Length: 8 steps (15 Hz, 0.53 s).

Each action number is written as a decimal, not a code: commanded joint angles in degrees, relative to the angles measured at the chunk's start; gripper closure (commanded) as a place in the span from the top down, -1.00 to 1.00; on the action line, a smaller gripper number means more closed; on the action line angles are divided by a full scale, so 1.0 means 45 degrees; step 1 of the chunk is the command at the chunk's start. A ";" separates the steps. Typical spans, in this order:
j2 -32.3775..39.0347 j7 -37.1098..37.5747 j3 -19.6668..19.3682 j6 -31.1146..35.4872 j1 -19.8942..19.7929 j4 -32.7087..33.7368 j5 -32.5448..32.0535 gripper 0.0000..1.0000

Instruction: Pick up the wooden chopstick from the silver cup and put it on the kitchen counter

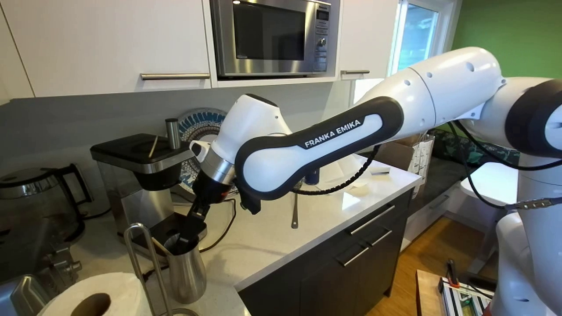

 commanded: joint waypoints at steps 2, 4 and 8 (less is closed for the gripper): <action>0.0900 -0.2497 0.0733 0.0255 -0.0537 0.0905 0.1406 1.00; 0.1150 -0.3226 0.0969 0.0150 -0.0736 0.1183 0.1836 0.92; 0.1585 -0.4471 0.1293 0.0108 -0.0996 0.1590 0.2331 0.28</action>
